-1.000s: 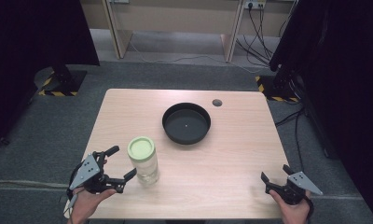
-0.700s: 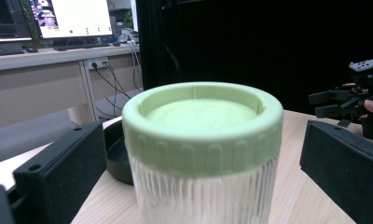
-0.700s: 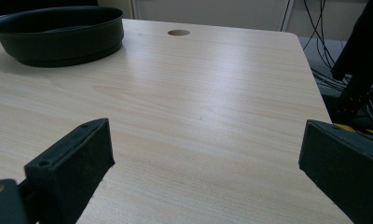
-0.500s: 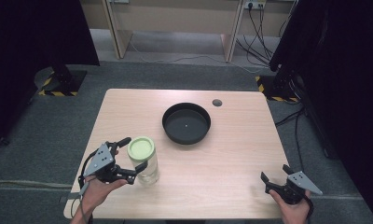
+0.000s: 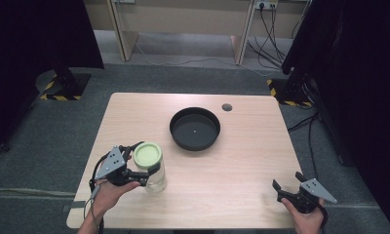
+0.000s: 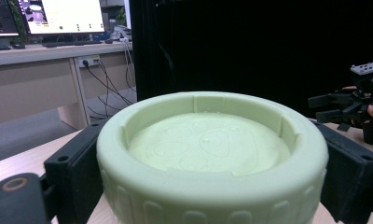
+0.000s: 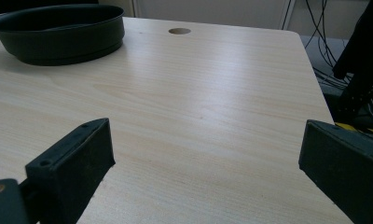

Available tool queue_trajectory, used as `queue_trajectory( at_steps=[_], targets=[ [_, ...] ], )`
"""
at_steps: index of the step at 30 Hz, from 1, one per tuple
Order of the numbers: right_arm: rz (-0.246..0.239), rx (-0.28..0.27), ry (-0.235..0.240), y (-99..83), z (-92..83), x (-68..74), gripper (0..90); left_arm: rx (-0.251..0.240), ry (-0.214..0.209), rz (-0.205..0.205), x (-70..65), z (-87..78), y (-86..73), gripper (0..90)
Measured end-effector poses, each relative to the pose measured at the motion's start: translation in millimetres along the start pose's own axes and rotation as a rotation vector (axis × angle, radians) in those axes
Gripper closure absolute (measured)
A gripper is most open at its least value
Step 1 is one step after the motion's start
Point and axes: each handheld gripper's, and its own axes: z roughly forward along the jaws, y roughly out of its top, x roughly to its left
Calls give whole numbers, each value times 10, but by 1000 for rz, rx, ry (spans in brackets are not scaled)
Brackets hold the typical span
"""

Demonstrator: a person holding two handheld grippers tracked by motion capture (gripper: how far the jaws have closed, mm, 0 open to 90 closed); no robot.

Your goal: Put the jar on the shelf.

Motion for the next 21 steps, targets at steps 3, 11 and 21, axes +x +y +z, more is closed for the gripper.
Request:
queue_trajectory(
  at_steps=[3, 11, 21],
  targets=[
    [-1, -1, 1, 0, -1, 0, 33, 3, 1, 0, -8, -3, 3, 104],
    [1, -2, 2, 0, -1, -3, 32, 25, 21, 7, -18, -3, 36, 106],
    [3, -3, 0, 0, 0, -3, 33, 0, 42, 34, -22, -22, 226, 105]
  ],
)
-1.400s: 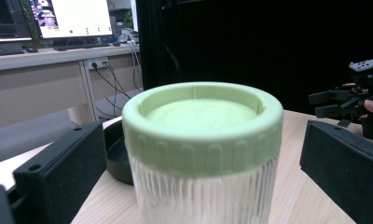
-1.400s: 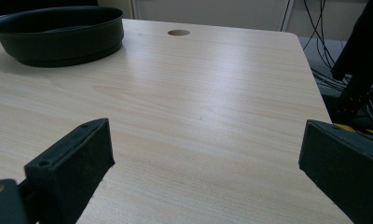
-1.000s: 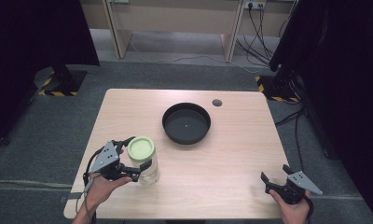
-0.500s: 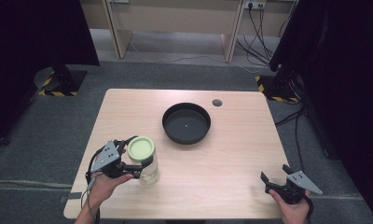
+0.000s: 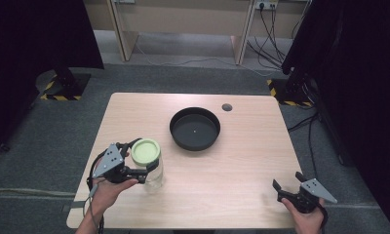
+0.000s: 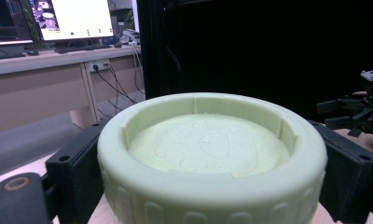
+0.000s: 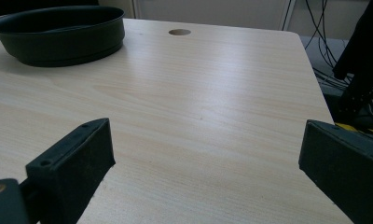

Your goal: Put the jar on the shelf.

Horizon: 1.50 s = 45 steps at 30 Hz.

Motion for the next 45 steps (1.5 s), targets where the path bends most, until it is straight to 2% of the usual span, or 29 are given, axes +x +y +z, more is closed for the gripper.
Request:
queue_trajectory(
  at_steps=[6, 12, 18, 28, 38, 45],
  targets=[
    [-2, -2, -1, -1, -1, 1, 34, -27, 5, 1, 7, 18, 137, 105],
    [-3, -2, -2, -1, 0, 4, 34, -25, 7, 20, 7, 82, 233, 105],
    [-2, -2, -2, 0, 1, 3, 35, -27, 14, 20, 20, 131, 263, 105],
    [-2, -1, -3, 0, 1, 3, 34, -30, 49, 14, 73, 244, 312, 105],
    [0, 0, -4, 0, 1, 2, 35, -21, 84, 37, 125, 329, 370, 105],
    [1, 1, -6, 1, 2, 2, 35, -33, 98, 31, 158, 373, 407, 105]
  ],
)
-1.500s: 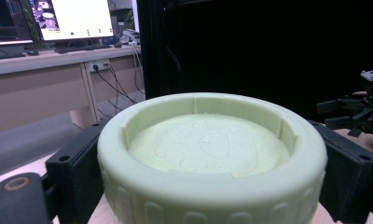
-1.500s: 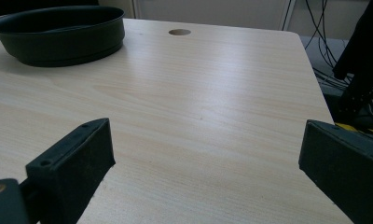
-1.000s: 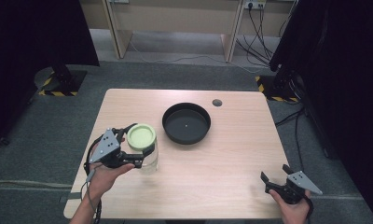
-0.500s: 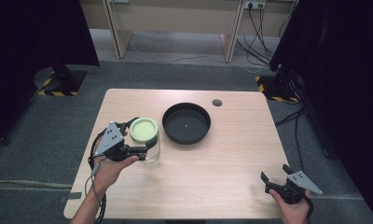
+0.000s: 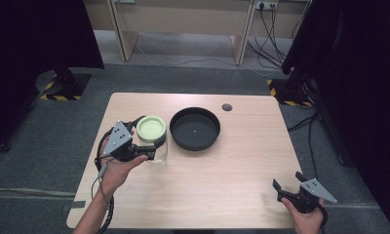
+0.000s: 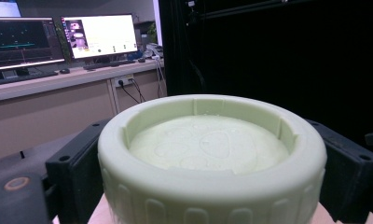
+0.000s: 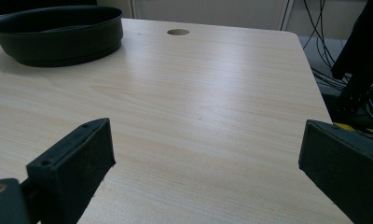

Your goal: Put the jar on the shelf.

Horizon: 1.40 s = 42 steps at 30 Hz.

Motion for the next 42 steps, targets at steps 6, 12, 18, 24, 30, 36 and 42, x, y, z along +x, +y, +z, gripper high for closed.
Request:
queue_trajectory(
  at_steps=[6, 12, 18, 24, 30, 36, 42],
  targets=[
    [2, -2, 0, -1, -2, -1, 35, 3, 5, 10, 16, 47, 37, 105],
    [3, -3, -1, -1, -3, -2, 35, -2, 8, 18, 29, 94, 98, 106],
    [5, -4, -1, -2, -4, -4, 35, -7, 10, 23, 42, 145, 154, 105],
    [7, -4, -1, -1, -3, -5, 36, -7, 6, 24, 42, 214, 182, 105],
    [6, -3, -1, -1, -3, -5, 36, -9, 14, 23, 47, 280, 199, 106],
    [7, -3, -1, -1, -3, -5, 36, -8, 16, 26, 46, 330, 224, 106],
    [7, -3, -2, -1, -3, -5, 36, -11, 18, 25, 33, 410, 245, 106]
  ],
)
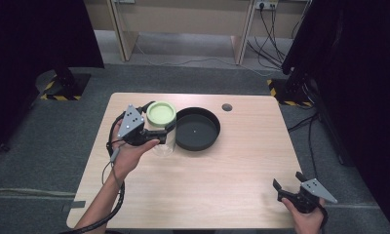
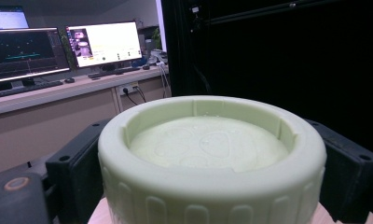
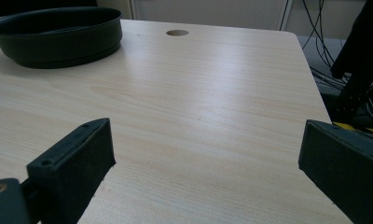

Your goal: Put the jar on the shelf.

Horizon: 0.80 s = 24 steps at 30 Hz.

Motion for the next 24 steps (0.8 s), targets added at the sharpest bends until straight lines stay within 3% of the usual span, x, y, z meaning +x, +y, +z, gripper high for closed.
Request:
queue_trajectory(
  at_steps=[24],
  targets=[
    [6, 1, 0, 1, 2, -3, 36, -3, 35, 3, 31, 179, 57, 106]
  ],
)
